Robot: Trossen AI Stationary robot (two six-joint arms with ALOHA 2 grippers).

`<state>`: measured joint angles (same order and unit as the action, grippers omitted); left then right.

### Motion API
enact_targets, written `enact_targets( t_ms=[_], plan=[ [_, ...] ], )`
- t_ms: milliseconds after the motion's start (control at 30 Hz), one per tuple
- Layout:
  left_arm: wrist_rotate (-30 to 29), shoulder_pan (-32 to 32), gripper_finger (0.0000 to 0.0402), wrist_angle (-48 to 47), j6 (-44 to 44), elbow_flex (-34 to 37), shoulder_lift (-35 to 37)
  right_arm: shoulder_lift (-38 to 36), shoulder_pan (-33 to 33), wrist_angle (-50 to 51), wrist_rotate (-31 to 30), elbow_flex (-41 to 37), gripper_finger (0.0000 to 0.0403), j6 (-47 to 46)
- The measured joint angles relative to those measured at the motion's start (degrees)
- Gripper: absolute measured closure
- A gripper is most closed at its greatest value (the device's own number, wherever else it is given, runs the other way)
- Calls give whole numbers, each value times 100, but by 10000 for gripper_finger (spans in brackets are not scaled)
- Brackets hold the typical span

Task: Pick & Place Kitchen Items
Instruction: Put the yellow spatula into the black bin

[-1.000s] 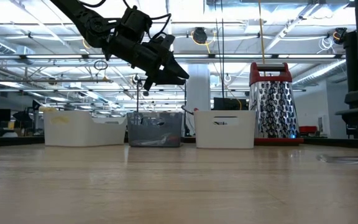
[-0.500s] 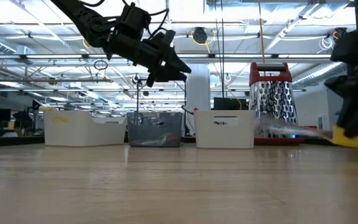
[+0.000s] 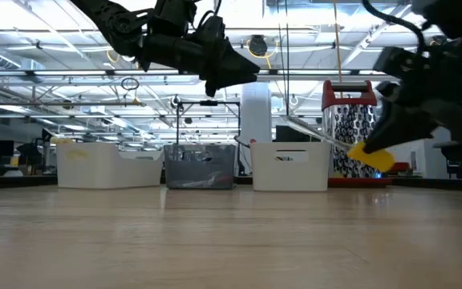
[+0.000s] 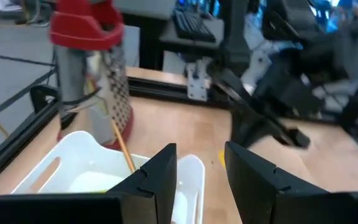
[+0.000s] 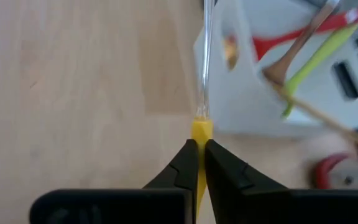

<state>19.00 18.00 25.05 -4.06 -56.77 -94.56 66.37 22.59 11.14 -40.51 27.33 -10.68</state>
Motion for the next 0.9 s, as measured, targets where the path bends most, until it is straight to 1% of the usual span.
enact_targets(
  t_ms=[133,200,300,367,467,500,567,633,700,800,900],
  plan=[
    [101,-198,263,-397,660,0,0,-2,-406,-738,8,4,391,843],
    [239,-299,263,-577,856,0,0,-2,-577,-1025,11,7,391,1105],
    [223,-457,263,-876,1088,0,0,-4,-779,-1399,15,7,391,1465],
    [-15,-549,263,-1056,1364,0,0,14,-887,-1695,19,7,391,1595],
    [-759,-656,261,-1122,1689,0,0,95,-989,-1945,39,13,391,1698],
    [-972,-672,259,-1097,1778,0,0,142,-1017,-1992,123,13,391,1776],
    [-1172,-701,251,-1062,1943,0,0,232,-1062,-2020,301,13,391,1922],
    [-1145,-726,239,-1057,2010,0,0,347,-1108,-2143,313,13,391,1966],
    [-985,-769,225,-1057,2033,0,0,476,-1170,-2387,347,13,391,2041],
    [-852,-846,204,-1058,2043,0,0,654,-1269,-2957,400,14,391,2344],
    [-850,-922,189,-1113,2114,0,0,798,-1374,-3366,489,15,391,2640]
  ],
)
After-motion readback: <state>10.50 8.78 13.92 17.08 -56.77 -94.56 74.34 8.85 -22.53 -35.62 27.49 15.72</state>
